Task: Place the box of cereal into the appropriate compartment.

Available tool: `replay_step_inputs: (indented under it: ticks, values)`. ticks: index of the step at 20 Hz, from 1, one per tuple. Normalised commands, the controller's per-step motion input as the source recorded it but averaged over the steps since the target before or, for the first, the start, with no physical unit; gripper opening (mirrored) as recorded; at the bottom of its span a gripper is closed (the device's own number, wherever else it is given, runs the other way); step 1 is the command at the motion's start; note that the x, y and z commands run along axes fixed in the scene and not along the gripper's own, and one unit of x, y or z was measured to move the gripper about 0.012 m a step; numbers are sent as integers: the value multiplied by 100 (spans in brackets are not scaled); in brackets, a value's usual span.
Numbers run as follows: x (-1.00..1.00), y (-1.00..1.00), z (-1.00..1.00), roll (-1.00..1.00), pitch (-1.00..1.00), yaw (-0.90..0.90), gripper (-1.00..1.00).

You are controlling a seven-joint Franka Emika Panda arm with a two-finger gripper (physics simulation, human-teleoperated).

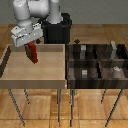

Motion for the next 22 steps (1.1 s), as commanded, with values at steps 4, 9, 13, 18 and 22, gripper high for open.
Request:
replay_step_inputs:
  ticks: [4, 9, 13, 18, 22]
  values:
    - [0, 0, 100, 0, 0, 0, -100]
    - [0, 43, 20, 0, 0, 0, -100]
    - [0, 100, 0, 0, 0, 0, -100]
    - [0, 100, 0, 0, 0, 0, -100]
    - [0, 100, 0, 0, 0, 0, -100]
